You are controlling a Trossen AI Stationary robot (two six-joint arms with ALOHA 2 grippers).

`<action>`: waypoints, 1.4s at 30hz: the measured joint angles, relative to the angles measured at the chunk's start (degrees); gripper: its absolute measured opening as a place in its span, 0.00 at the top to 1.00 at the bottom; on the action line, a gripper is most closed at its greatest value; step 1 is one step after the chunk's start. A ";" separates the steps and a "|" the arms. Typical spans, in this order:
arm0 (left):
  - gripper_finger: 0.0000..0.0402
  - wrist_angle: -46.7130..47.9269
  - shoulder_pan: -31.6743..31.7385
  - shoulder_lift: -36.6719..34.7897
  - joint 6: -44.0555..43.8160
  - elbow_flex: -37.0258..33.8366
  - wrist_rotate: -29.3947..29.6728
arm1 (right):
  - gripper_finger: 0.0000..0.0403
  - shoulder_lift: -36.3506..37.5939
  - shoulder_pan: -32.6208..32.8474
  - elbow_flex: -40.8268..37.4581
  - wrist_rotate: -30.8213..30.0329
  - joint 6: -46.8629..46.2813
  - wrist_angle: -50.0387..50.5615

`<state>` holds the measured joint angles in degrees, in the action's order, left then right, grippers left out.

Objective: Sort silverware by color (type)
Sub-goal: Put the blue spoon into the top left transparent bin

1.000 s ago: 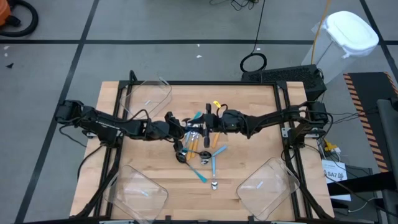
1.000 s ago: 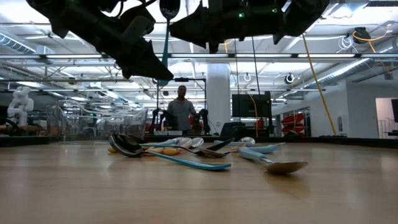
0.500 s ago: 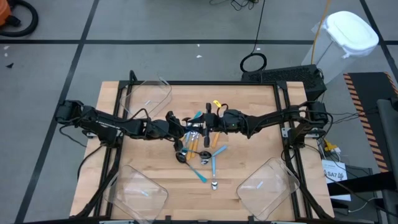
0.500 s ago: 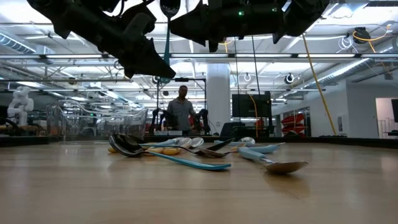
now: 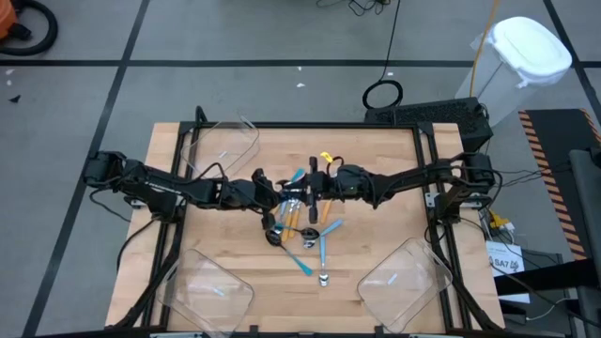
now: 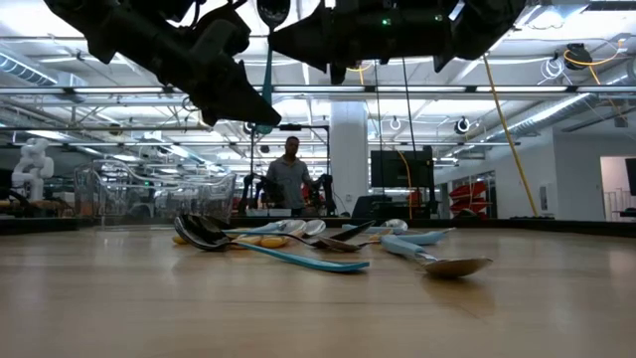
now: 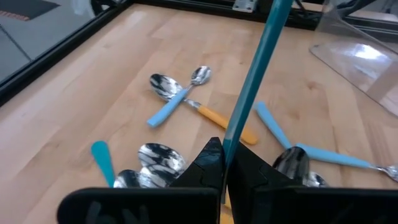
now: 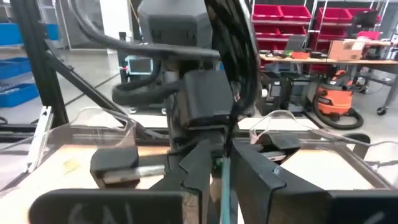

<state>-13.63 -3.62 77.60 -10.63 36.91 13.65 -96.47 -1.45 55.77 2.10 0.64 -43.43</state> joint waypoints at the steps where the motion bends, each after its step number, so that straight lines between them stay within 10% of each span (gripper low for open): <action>1: 0.99 -0.09 0.05 0.00 -0.01 0.00 -0.54 | 0.85 -0.02 0.00 0.00 0.04 -0.01 0.16; 12: 0.99 -0.13 0.55 0.00 -0.04 0.00 -2.15 | 0.77 -0.01 -0.02 0.00 -0.39 -0.15 -0.05; 25: 0.99 -0.14 0.53 0.00 -0.15 0.00 -2.23 | 0.98 -0.01 -0.04 0.00 -0.50 -0.19 -0.03; 42: 0.76 -0.18 -2.98 0.02 -0.14 0.02 4.71 | 1.00 1.34 -0.47 -0.02 -0.91 2.21 4.74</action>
<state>-13.81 -6.60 77.62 -10.77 36.92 18.37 -95.14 -1.92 55.75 1.19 2.85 -38.69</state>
